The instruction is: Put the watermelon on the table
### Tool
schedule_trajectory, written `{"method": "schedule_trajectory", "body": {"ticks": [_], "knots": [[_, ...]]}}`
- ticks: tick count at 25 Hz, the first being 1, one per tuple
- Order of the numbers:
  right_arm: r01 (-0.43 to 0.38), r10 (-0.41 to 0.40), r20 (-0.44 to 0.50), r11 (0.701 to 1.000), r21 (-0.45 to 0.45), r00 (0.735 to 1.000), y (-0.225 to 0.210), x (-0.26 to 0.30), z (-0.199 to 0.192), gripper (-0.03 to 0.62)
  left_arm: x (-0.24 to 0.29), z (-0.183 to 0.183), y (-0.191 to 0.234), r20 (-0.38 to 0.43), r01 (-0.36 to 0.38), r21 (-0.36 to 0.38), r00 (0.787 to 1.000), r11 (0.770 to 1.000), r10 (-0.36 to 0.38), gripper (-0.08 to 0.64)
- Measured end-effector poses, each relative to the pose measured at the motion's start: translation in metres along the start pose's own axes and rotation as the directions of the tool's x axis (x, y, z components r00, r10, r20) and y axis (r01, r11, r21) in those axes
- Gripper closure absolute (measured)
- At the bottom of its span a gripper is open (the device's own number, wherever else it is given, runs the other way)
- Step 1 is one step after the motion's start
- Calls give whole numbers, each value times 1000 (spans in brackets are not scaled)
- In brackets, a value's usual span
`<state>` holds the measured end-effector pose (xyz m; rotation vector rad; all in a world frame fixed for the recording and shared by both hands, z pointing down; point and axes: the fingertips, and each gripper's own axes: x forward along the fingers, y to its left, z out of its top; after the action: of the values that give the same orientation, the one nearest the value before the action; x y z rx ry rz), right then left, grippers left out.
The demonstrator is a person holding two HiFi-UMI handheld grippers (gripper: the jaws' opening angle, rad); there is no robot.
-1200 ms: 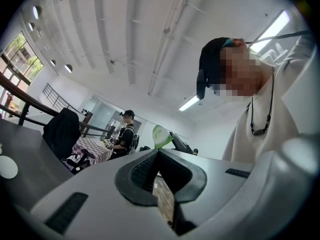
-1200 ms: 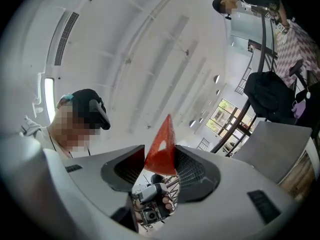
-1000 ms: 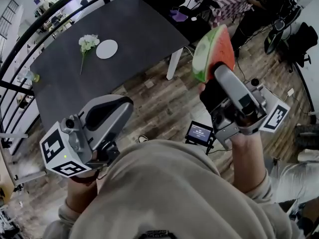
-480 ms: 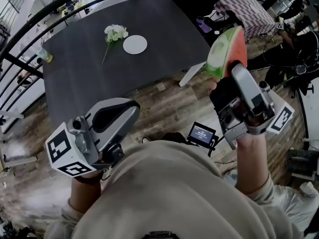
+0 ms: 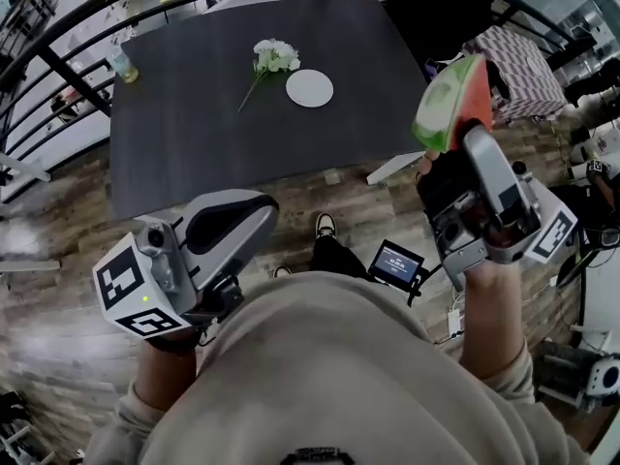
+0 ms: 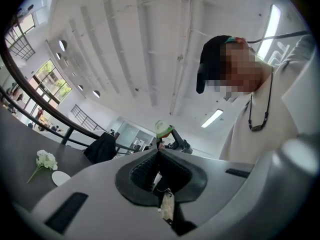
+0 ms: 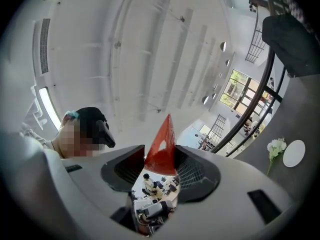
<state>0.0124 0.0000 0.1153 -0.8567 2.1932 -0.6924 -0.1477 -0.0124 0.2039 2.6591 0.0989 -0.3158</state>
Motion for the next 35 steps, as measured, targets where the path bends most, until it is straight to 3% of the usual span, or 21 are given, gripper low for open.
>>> {"method": "schedule_trajectory", "body": {"ticks": [6, 16, 28, 35], "knots": [[-33, 34, -23, 999, 30, 999, -32, 25, 11, 390, 6, 12, 25, 9, -40, 14, 999, 999, 40, 554], [-2, 3, -17, 999, 45, 1000, -80, 24, 35, 390, 40, 16, 66, -19, -36, 12, 999, 999, 36, 554], [-5, 6, -25, 999, 33, 1000, -180, -2, 138, 390, 162, 22, 140, -55, -53, 38, 997, 998, 55, 554], [8, -8, -80, 1000, 0, 997, -226, -25, 176, 390, 220, 16, 165, -67, -96, 3, 993, 995, 96, 553]]}}
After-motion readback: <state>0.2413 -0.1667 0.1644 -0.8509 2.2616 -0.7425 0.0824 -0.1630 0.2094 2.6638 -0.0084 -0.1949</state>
